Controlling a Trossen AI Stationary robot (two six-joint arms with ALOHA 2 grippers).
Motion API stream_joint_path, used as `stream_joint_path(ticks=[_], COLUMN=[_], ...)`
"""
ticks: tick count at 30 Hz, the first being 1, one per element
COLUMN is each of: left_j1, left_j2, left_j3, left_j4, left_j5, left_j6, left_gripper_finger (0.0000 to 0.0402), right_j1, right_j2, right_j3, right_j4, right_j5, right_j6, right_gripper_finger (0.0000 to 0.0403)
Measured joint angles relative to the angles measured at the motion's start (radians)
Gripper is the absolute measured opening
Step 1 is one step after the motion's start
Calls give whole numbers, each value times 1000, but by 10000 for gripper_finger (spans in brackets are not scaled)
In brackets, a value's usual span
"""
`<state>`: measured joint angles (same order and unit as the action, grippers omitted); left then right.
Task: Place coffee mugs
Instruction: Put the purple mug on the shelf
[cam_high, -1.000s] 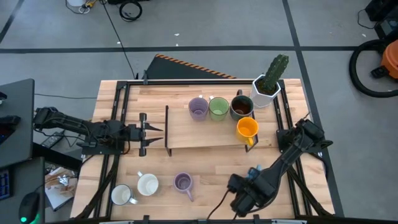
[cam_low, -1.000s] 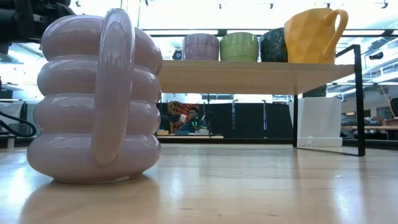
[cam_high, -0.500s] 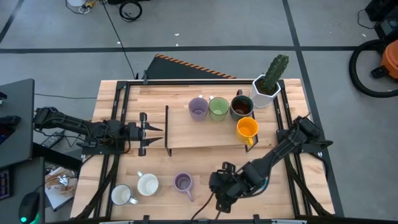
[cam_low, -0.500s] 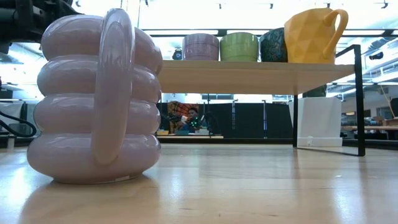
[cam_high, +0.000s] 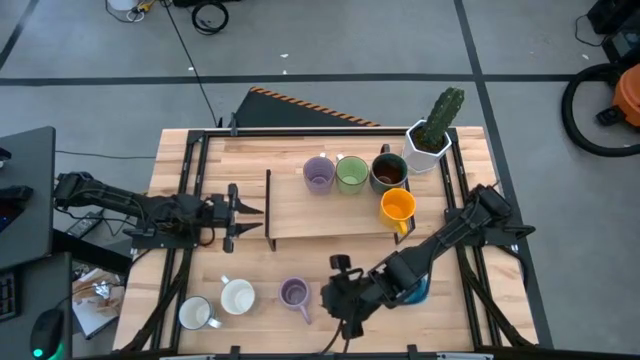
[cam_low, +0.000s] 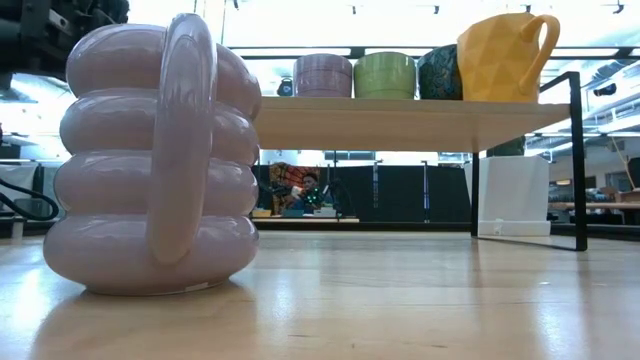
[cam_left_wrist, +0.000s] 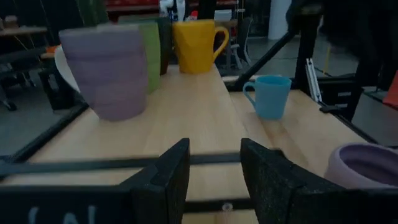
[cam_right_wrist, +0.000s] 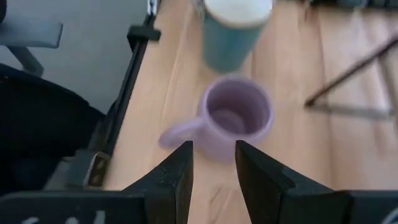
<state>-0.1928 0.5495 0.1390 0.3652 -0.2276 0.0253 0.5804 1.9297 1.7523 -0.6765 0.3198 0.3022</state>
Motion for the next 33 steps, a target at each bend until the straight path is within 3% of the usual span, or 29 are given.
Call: stream_joint_path(ticks=[5,13,20,23,25,28,33], left_j1=[-2,-2,-18,-57,-103,-183,-341], left_j2=[0,0,0,0,10,52,171], left_j3=[0,0,26,109,175,266,384], left_j4=[-29,-58,-31,-173,-299,-434,-547], left_j5=[0,2,29,13,-56,-158,-231], left_j6=[-41,-93,-60,-45,-46,-68,-108], left_gripper_finger=[149,149,149,149,149,149,149], right_j1=[-41,-94,-97,-84,-75,-63,-49], right_j2=[0,0,-24,-31,-42,-56,-54], right_j3=[0,-58,7,17,16,17,17], right_j4=[41,142,-44,-140,-171,-205,-256], right_j5=[-3,3,153,251,288,317,318], right_j6=[-164,-281,-272,-223,-188,-148,-87], right_gripper_finger=[125,125,125,125,125,125,125])
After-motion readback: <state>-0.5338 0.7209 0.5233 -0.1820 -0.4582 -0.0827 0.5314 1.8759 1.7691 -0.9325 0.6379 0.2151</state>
